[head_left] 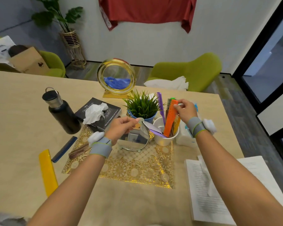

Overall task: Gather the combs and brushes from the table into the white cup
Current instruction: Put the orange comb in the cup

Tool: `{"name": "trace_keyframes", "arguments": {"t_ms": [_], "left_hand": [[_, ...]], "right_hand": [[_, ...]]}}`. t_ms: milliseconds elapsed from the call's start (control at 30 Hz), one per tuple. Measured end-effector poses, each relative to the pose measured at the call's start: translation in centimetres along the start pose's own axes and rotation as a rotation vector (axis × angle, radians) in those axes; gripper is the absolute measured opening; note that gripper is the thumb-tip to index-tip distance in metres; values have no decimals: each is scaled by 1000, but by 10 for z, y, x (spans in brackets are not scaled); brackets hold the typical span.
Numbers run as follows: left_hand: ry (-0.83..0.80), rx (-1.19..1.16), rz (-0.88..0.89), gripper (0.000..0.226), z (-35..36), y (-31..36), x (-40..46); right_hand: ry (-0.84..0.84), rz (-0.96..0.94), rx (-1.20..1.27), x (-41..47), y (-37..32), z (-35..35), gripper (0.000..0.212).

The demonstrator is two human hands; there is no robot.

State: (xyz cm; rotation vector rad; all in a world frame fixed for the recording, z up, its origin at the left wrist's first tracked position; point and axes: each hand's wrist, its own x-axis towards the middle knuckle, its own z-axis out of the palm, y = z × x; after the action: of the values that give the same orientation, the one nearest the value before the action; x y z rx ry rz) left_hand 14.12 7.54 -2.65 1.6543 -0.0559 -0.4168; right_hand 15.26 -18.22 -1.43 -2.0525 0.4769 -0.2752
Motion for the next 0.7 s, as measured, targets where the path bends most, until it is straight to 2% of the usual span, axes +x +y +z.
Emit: {"name": "trace_keyframes", "arguments": {"t_ms": [200,400,700], "left_hand": [[0,-9,-5,16,0,2,-7],[14,-1,-20,15,-9,2,-10],[119,41,-40,15,-55,-9,-13]], "right_hand": [[41,-10,81,-2,-15,-7,36],[12,-48,193,-14,-37,2,27],[-185,-21,308,-45,-71,59,20]]}}
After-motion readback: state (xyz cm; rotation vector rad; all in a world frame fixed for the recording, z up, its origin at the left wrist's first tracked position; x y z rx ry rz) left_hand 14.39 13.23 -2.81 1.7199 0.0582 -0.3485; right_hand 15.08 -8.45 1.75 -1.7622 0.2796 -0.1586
